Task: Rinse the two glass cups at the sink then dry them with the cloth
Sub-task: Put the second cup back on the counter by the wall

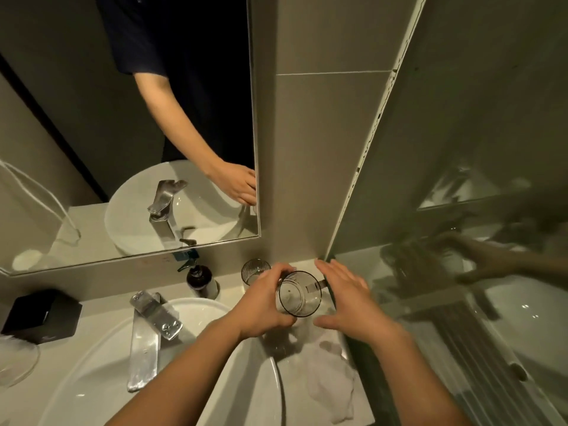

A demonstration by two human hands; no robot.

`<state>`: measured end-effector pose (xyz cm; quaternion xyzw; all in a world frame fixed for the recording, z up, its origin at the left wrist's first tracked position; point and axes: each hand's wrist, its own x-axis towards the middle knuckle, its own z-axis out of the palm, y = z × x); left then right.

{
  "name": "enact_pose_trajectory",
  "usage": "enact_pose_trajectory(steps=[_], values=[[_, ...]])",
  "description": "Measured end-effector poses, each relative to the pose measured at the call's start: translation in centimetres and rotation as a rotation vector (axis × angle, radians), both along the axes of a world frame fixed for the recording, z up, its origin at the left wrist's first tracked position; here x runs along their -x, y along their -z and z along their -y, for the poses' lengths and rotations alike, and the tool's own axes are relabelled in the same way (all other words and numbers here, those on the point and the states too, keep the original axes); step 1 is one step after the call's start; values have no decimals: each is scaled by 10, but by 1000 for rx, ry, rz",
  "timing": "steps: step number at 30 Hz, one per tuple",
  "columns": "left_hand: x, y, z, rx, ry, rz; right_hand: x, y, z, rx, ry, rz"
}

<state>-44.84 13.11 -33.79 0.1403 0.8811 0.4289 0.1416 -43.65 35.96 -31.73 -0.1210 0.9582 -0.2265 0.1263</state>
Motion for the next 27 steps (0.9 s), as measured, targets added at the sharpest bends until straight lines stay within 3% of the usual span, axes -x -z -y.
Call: enact_pose_trajectory(steps=[7,14,27], values=[[51,3,-8,56,51,-19,50,-4,19,-50,-30,-13],[88,28,-17,333,24,-188,94,14,24,-74,3,107],[111,67,-8,401,3,-100,135,70,36,-106,35,254]])
